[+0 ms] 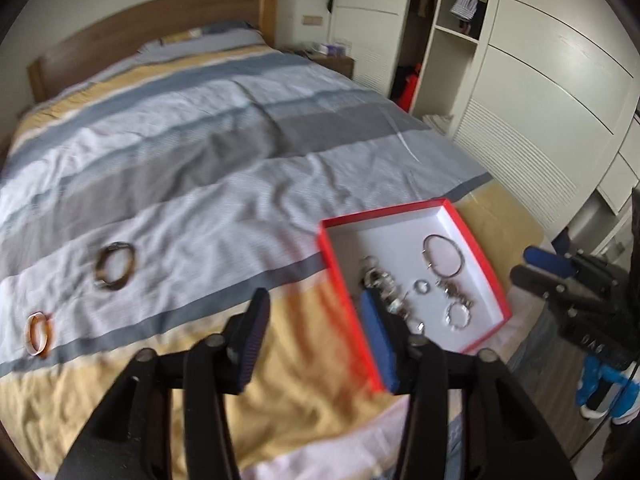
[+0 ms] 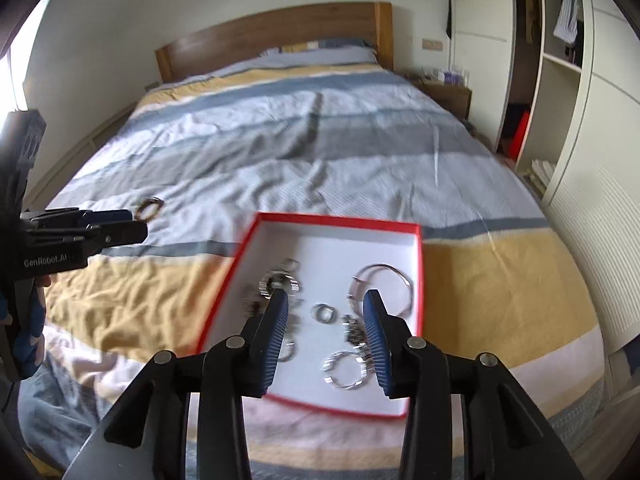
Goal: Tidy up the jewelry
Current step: 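Withdraw both open tools from the box toward the two remaining bangles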
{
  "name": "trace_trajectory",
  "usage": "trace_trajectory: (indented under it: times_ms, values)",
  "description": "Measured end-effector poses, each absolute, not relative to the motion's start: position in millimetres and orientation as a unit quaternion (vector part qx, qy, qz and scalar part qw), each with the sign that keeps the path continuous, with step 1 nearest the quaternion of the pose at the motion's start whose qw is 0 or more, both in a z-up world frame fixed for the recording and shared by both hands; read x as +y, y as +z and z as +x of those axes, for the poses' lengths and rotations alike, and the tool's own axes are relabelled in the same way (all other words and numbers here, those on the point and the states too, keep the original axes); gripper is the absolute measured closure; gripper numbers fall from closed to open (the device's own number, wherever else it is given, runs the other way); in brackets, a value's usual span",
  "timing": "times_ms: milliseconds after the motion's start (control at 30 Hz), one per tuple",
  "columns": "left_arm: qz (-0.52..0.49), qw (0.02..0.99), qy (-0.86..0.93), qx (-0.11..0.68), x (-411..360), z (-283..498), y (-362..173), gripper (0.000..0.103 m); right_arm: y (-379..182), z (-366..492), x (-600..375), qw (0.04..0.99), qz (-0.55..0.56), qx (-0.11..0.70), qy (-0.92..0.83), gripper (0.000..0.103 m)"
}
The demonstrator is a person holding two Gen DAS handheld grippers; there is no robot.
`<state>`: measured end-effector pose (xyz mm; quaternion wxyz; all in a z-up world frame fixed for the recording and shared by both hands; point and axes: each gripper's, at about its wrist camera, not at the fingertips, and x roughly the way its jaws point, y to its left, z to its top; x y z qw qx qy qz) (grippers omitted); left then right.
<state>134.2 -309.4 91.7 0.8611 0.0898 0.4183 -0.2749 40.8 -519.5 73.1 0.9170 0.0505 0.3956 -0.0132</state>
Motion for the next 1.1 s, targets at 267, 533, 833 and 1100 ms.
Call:
trace_trajectory:
  times_ms: [267,533,833,1100]
  values:
    - [0.066,0.887,-0.227,0.396,-222.5,86.6,111.1,0.055,100.9,20.6,-454.2,0.925,0.048,0.377,0.013,0.059]
    - [0.042,0.898,-0.178,0.399,-112.9,63.1,104.6,0.055,122.4,17.4,-400.3,0.928,0.050,0.368,0.026,0.057]
    - [0.007,0.911,-0.083,0.403,7.8,72.2,64.9,0.055,113.5,59.5,-329.5,0.920,0.008,0.386,0.072,0.055]
    - [-0.047,0.904,-0.052,0.422,56.4,116.3,27.5,0.055,75.2,131.0,-288.0,0.901,-0.002,0.420,0.109,0.055]
